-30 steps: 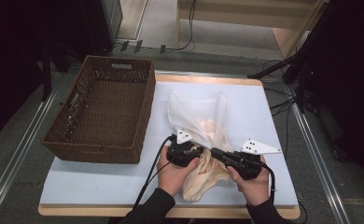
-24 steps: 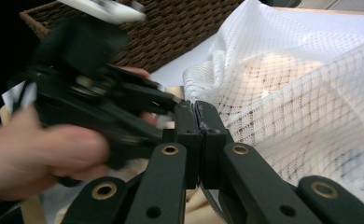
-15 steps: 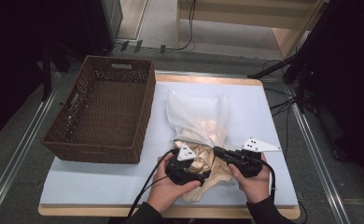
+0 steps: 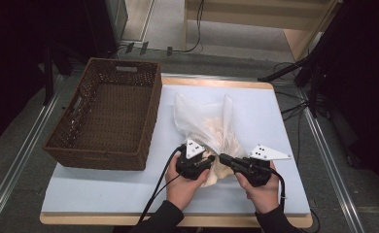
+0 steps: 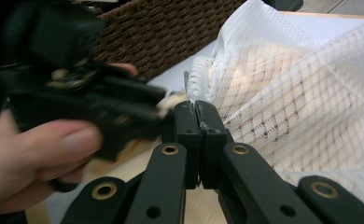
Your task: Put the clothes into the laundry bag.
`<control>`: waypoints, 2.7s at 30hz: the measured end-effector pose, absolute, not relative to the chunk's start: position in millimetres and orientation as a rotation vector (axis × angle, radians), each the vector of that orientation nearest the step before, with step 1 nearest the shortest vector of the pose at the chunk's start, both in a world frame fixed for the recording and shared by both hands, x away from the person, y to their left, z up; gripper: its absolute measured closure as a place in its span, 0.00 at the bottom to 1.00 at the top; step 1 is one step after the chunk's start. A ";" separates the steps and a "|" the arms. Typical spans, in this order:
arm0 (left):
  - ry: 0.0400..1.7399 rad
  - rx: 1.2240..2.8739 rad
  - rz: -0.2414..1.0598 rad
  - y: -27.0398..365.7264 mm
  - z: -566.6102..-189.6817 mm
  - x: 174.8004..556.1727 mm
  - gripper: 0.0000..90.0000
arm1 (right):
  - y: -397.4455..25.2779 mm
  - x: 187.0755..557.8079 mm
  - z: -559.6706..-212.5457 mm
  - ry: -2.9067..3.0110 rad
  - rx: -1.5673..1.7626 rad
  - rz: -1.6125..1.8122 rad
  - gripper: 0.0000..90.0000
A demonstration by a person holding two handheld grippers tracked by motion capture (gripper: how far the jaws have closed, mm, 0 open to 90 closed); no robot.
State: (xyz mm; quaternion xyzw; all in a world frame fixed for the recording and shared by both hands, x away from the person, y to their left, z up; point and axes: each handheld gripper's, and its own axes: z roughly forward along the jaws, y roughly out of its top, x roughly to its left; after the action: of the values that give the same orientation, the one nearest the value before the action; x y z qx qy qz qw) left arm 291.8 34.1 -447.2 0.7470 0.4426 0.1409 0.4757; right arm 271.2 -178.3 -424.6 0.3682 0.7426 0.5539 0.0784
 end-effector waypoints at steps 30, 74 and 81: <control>1.097 1.767 0.330 22.5 -444.6 310.0 0.87 | -183.7 273.4 -425.8 2.215 1.122 1.659 0.99; 1.227 1.888 0.301 54.2 -466.2 322.4 0.60 | -192.8 281.9 -436.9 2.203 1.202 1.619 0.99; 1.162 1.935 0.311 57.6 -462.7 306.0 0.69 | -190.5 282.6 -438.6 2.200 1.213 1.613 0.99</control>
State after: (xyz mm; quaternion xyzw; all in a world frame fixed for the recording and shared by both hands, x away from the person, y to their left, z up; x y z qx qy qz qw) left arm 306.0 57.6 -462.7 0.7713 0.4632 0.1239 0.4185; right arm 282.6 -190.5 -438.6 0.4050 0.7346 0.5388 0.0780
